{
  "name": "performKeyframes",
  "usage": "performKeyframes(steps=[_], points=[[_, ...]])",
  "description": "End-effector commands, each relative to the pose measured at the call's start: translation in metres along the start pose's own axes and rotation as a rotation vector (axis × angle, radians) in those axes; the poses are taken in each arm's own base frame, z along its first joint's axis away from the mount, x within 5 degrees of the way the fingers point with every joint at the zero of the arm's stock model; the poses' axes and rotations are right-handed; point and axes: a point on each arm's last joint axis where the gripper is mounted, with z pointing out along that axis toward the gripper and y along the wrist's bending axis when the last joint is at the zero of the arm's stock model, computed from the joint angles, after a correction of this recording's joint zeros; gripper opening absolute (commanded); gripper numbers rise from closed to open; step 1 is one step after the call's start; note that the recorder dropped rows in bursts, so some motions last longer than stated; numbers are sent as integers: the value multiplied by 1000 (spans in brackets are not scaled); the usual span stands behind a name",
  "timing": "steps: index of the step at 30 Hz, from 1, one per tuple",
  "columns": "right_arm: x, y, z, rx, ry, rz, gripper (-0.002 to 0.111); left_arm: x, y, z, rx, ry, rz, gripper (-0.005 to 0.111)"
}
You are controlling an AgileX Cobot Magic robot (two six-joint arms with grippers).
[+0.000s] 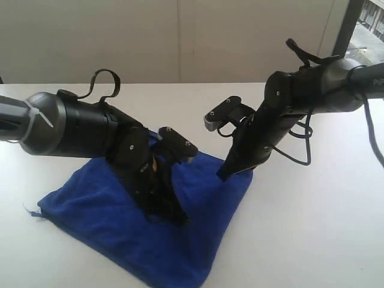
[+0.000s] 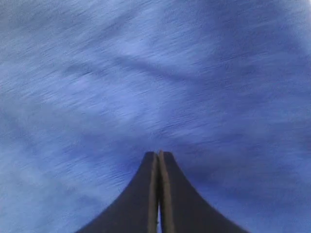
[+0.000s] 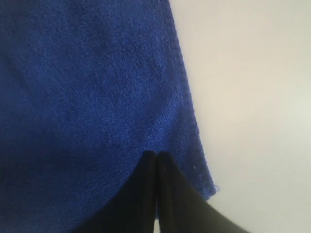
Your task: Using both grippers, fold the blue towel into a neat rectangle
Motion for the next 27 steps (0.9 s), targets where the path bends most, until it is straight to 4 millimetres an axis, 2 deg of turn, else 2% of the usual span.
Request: performKeyframes(steps=[1, 4, 10, 15, 21, 27], points=[[1, -2, -1, -3, 9, -11, 0, 14, 45, -17, -278, 98, -111, 0], [1, -1, -1, -6, 13, -11, 0, 19, 64, -25, -419, 132, -146, 0], [6, 1, 5, -30, 46, -3, 0, 39, 93, -17, -408, 132, -236, 0], [9, 1, 10, -42, 70, -3, 0, 43, 95, -12, -388, 111, -240, 0], [9, 1, 10, -33, 76, -15, 0, 52, 94, 16, -376, 188, -220, 0], [15, 2, 20, -55, 119, -13, 0, 55, 103, 22, -370, 183, -241, 0]])
